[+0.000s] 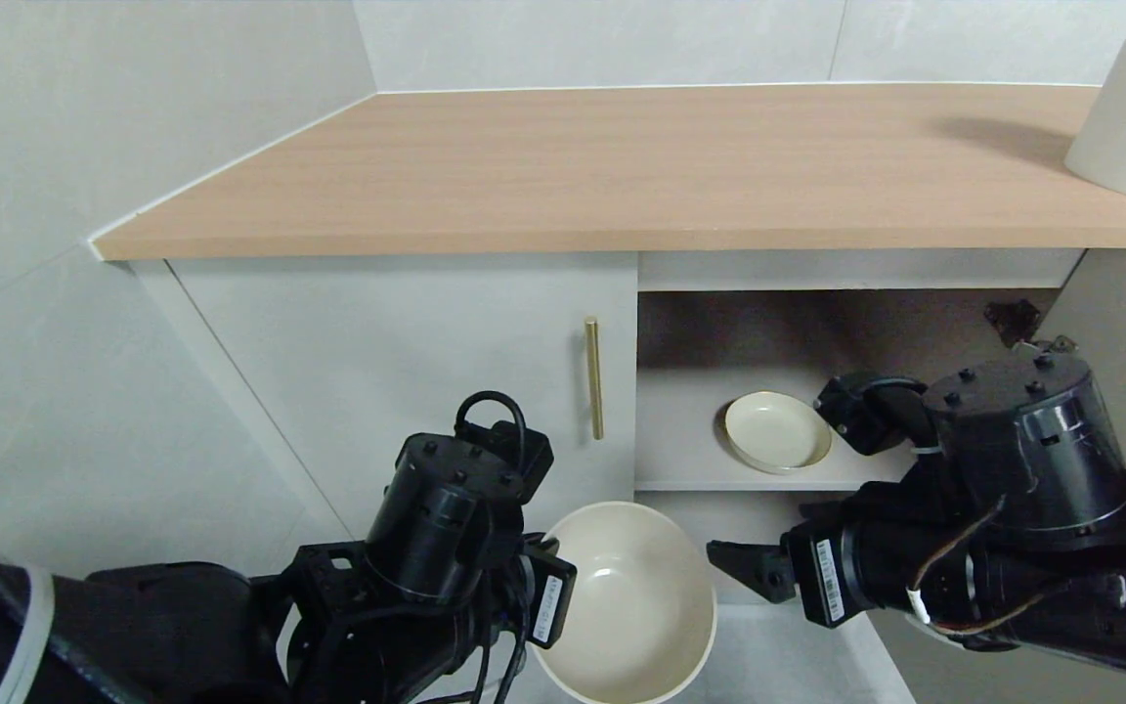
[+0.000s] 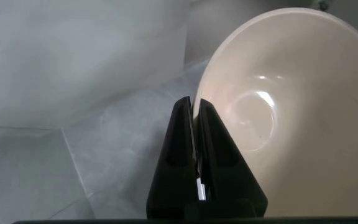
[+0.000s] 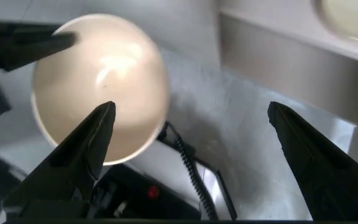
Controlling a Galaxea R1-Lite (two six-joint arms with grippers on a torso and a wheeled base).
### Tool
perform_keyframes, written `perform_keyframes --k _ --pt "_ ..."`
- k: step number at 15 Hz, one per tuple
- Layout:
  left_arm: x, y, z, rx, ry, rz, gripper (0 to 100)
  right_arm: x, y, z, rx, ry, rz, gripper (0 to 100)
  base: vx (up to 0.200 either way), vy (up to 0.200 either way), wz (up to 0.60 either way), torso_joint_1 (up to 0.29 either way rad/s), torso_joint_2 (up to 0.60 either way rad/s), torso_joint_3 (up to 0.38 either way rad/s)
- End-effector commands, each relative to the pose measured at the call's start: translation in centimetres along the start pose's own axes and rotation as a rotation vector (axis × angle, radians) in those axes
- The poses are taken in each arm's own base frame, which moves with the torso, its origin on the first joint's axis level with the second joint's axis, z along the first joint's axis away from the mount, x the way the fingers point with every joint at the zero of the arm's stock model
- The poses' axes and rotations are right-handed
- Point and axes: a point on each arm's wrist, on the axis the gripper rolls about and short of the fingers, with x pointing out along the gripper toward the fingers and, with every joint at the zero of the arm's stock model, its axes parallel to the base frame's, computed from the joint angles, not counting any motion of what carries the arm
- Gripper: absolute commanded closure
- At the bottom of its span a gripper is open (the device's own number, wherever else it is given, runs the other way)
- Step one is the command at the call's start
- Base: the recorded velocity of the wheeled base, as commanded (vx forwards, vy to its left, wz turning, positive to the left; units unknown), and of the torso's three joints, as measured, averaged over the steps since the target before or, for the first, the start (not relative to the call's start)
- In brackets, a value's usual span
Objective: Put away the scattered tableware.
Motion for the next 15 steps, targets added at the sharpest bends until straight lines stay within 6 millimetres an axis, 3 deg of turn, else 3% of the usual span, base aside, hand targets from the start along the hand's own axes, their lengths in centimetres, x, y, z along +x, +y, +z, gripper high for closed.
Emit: perform_keyframes --k 1,6,12,13,15 --pt "-0.4 -0.4 0.1 0.007 -0.015 0.004 100 1.2 0.3 -0.9 -0.015 0.047 -0.010 0 0.000 0.000 0.00 0.000 0.00 0.000" --pt "-1.9 -1.0 0.5 0.010 -0.060 -0.011 100 3.5 0.4 -2.0 -0.020 0.118 -0.030 0 0.000 0.000 0.00 0.000 0.00 0.000" --pt "-2.3 -1.3 0.5 0.016 -0.064 -0.024 100 3.8 0.4 -2.0 -0.015 0.110 -0.031 0 0.000 0.000 0.00 0.000 0.00 0.000" --pt "-2.3 -1.3 0.5 0.016 -0.064 -0.024 100 3.8 0.4 -2.0 -0.012 0.111 -0.030 100 0.000 0.000 0.00 0.000 0.00 0.000" --pt "-2.2 -1.3 0.4 0.016 -0.063 -0.023 100 3.8 0.4 -2.0 -0.010 0.109 -0.029 100 0.000 0.000 0.00 0.000 0.00 0.000"
